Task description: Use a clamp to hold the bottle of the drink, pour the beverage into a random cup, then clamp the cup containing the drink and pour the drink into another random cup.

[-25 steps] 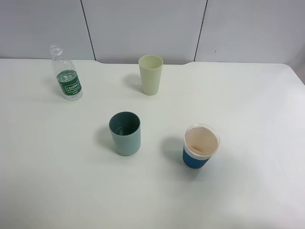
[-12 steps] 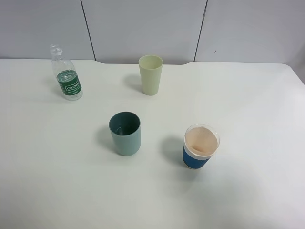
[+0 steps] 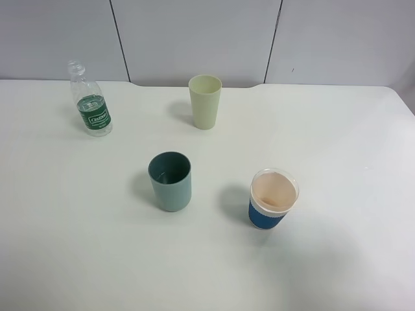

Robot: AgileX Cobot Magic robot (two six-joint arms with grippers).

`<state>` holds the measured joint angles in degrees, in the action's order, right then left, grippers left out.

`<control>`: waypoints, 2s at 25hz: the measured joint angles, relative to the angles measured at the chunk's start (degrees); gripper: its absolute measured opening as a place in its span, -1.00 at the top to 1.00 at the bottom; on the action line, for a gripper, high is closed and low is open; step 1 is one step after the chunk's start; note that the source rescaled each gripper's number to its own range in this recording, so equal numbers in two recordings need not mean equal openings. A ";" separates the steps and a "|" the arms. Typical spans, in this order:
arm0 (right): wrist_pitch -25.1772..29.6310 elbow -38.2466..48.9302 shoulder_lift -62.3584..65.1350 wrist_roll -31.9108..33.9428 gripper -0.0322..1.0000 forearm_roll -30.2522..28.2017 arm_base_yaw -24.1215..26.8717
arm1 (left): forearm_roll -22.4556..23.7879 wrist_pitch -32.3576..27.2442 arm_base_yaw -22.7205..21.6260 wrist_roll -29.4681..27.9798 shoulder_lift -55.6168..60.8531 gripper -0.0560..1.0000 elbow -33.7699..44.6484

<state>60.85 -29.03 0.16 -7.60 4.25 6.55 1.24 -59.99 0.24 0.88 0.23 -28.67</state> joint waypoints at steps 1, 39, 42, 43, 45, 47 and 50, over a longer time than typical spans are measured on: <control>0.00 0.00 0.00 0.06 -1.00 -0.14 -0.49 | 0.00 0.00 0.00 0.00 0.00 -1.00 0.00; -0.10 0.00 0.00 5.60 -1.00 -4.25 -1.03 | 0.00 0.00 0.00 0.00 0.00 -1.00 0.00; -0.10 0.00 0.00 5.65 -1.00 -4.25 -1.03 | 0.00 0.00 0.00 0.00 0.00 -1.00 0.00; -0.10 0.00 0.00 5.65 -1.00 -4.25 -1.03 | 0.00 0.00 0.00 0.00 0.00 -1.00 0.00; -0.10 0.00 0.00 5.65 -1.00 -4.25 -1.03 | 0.00 0.00 0.00 0.00 0.00 -1.00 0.00; -0.10 0.00 0.00 5.65 -1.00 -4.25 -1.03 | 0.00 0.00 0.00 0.00 0.00 -1.00 0.00; -0.10 0.00 0.00 5.65 -1.00 -4.25 -1.03 | 0.00 0.00 0.00 0.00 0.00 -1.00 0.00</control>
<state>60.75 -29.03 0.16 -1.95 0.00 5.53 1.24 -59.99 0.24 0.88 0.23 -28.67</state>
